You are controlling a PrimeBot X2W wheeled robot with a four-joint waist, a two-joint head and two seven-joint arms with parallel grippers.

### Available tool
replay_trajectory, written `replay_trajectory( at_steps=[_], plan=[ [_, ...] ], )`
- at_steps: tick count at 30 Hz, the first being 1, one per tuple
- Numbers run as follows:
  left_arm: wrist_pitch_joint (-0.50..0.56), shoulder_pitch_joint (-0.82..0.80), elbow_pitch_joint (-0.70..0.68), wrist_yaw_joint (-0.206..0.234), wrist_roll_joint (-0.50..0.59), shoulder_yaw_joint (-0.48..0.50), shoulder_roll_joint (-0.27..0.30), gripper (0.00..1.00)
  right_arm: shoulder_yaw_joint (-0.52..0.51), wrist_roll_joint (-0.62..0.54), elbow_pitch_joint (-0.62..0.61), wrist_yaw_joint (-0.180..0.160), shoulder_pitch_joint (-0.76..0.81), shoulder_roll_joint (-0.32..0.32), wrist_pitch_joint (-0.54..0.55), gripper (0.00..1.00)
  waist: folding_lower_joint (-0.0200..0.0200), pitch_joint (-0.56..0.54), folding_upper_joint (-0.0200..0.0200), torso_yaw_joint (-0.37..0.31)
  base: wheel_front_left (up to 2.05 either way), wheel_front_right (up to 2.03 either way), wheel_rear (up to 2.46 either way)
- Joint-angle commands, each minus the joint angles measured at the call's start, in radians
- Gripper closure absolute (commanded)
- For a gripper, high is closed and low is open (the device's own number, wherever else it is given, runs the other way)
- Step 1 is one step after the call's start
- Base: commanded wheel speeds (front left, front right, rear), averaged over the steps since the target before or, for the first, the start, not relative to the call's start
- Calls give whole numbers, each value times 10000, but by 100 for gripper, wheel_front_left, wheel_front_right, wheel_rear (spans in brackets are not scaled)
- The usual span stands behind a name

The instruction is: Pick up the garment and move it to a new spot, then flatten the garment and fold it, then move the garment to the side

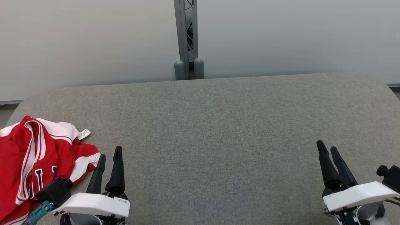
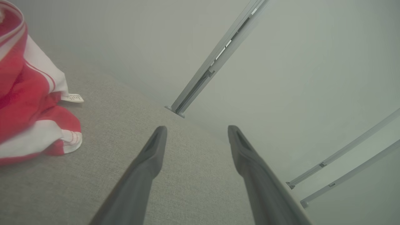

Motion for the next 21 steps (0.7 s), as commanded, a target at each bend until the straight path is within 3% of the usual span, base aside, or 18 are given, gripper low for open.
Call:
replay_trajectory(
  at_steps=[1,21],
  plan=[
    [-88,-105,-186,67,274,-36,95,0,15,-282,-203,14,-59,-114,-133,0,0,-2,-1,-2,0,0,0],
    [-596,103,-595,473,2689,-489,189,0,485,-2254,-605,17,261,-234,-805,0,0,-59,-1,-32,0,0,0]
  ],
)
